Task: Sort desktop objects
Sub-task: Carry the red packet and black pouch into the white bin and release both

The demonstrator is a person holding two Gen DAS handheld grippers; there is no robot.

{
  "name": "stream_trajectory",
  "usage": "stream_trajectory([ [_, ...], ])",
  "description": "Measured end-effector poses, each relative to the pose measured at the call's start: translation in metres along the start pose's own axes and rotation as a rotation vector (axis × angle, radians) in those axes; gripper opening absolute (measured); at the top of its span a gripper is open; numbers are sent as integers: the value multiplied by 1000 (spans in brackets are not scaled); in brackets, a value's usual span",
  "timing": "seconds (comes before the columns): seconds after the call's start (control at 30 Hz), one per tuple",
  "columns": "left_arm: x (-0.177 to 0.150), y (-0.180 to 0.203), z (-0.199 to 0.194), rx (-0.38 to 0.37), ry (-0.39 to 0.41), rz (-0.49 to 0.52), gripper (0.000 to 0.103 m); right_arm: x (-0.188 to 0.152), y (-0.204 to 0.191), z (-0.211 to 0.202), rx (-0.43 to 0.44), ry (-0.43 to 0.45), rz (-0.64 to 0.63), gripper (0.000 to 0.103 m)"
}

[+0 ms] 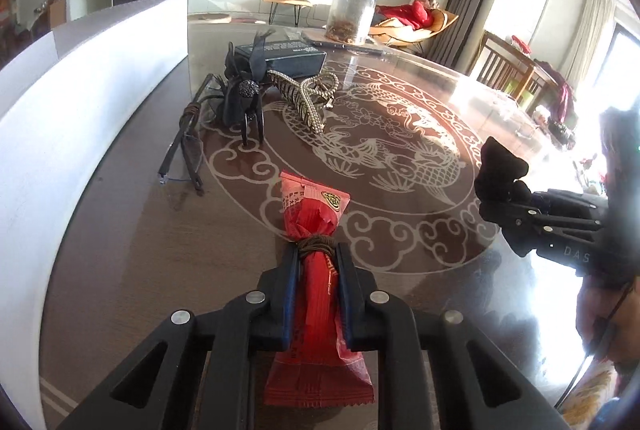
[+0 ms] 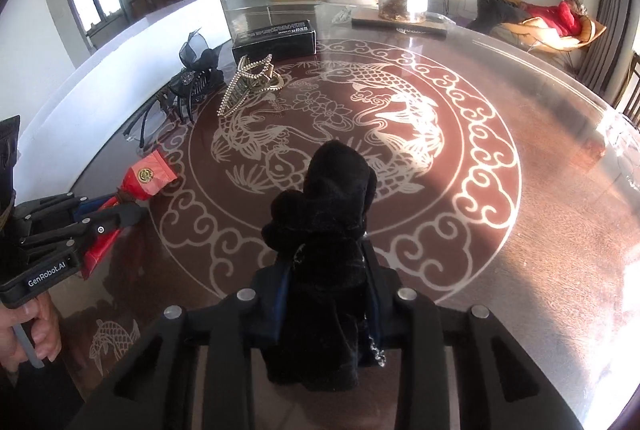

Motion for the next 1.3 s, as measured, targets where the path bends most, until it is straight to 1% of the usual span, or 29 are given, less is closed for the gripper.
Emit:
stream_trajectory([
  [0.07, 1, -5, -24, -29, 44, -59, 17, 1, -6, -22, 30, 44, 1, 32],
  [0.1, 2, -8, -36, -27, 60, -79, 17, -1, -7, -30, 37, 58, 6, 32],
  [0.2, 5, -15, -77, -11, 123, -102, 17, -13, -10, -40, 61, 49, 50, 32],
  [0.3, 16, -33, -121, -7, 185, -149, 17, -14, -24, -42, 96, 40, 44, 32],
  [0.37, 30, -53, -148, 29, 217, -153, 17, -2, -42, -42, 137, 41, 23, 32],
  [0.43, 46, -78, -170, 68, 237, -166, 17, 19, -69, -43, 185, 67, -9, 32],
  [0.5, 61, -108, -188, 110, 253, -189, 17, 45, -103, -45, 249, 97, -43, 32],
  [0.57, 73, -140, -202, 178, 265, -195, 17, 72, -143, -47, 318, 126, -76, 32],
  [0.63, 80, -171, -208, 239, 251, -202, 17, 99, -189, -50, 389, 159, -113, 32],
  [0.7, 81, -204, -207, 280, 220, -229, 17, 123, -235, -50, 450, 188, -151, 32],
  [0.8, 72, -245, -198, 345, 159, -269, 17, 148, -300, -33, 501, 186, -202, 32],
  [0.87, 64, -266, -188, 381, 114, -286, 17, 154, -338, -10, 531, 135, -224, 32],
  [0.93, 54, -284, -176, 399, 71, -317, 17, 150, -368, 15, 550, 66, -238, 33],
  [1.0, 43, -296, -164, 415, 26, -338, 18, 140, -390, 38, 569, -1, -248, 34],
  [1.07, 35, -306, -155, 450, -19, -354, 19, 127, -403, 56, 584, -63, -244, 36],
  [1.1, 33, -311, -151, 462, -36, -360, 25, 123, -406, 65, 590, -93, -228, 46],
  [1.13, 31, -313, -149, 469, -44, -370, 46, 119, -408, 72, 599, -123, -205, 61],
  [1.17, 30, -315, -151, 484, -39, -382, 57, 119, -410, 72, 602, -117, -196, 65],
  [1.2, 30, -317, -156, 511, -14, -397, 72, 122, -409, 67, 595, -91, -196, 75],
  [1.23, 30, -318, -162, 528, 13, -413, 78, 126, -407, 62, 577, -78, -190, 80],
  [1.3, 30, -314, -174, 524, 57, -452, 79, 133, -397, 52, 629, -73, -155, 84],
])
Point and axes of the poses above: each gripper's, at about its wrist camera, not at the fingertips, and z roughly the way its jaws point, y to its right, x to its top, the point moved 4 cm from there along z, roughly the way its jaws point, and after that the axes turned 7 degrees about y, right-handed, at the moved point
